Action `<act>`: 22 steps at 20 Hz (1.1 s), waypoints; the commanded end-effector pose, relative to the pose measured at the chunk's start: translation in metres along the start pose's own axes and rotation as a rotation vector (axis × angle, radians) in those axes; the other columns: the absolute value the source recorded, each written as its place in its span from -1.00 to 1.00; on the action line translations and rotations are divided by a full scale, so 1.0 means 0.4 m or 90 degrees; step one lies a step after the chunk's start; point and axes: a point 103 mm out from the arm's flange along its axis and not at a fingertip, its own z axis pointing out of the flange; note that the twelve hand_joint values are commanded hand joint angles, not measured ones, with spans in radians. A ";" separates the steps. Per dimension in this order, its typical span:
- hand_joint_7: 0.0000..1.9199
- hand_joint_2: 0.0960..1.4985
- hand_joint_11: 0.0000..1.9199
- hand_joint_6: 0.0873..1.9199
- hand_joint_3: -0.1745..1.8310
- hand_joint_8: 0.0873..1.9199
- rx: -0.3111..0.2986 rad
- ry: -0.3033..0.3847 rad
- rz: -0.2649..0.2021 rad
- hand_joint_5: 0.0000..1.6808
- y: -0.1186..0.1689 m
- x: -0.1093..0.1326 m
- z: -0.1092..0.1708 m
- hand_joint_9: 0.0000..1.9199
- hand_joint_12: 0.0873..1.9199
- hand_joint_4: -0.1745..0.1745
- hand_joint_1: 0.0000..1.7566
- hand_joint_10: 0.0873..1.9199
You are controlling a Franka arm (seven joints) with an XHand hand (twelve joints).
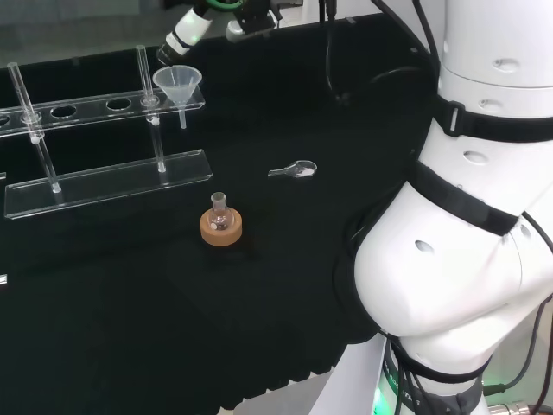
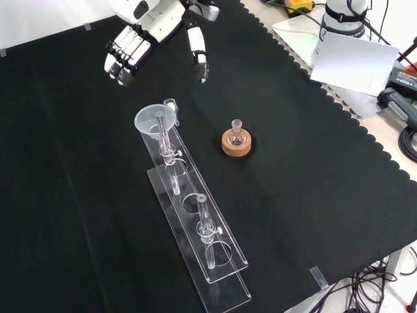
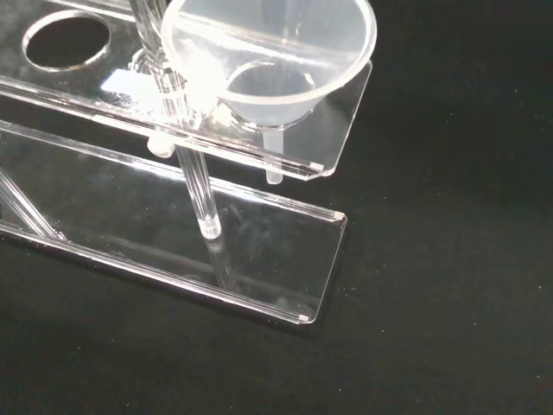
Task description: Pick up the funnel from the transparent funnel stand.
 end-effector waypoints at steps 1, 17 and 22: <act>-1.00 -0.27 -1.00 -1.00 -0.83 -1.00 0.003 0.011 0.003 -1.00 0.044 -0.003 0.027 -1.00 -0.48 -0.09 -0.37 -1.00; -0.96 -0.27 -1.00 -1.00 -0.83 -1.00 0.052 0.001 -0.033 -1.00 0.141 0.010 0.105 -0.98 -0.14 -0.17 -0.37 -1.00; -0.94 -0.27 -1.00 -1.00 -0.83 -1.00 0.072 0.001 -0.035 -1.00 0.150 0.012 0.135 -0.96 -0.12 -0.18 -0.37 -1.00</act>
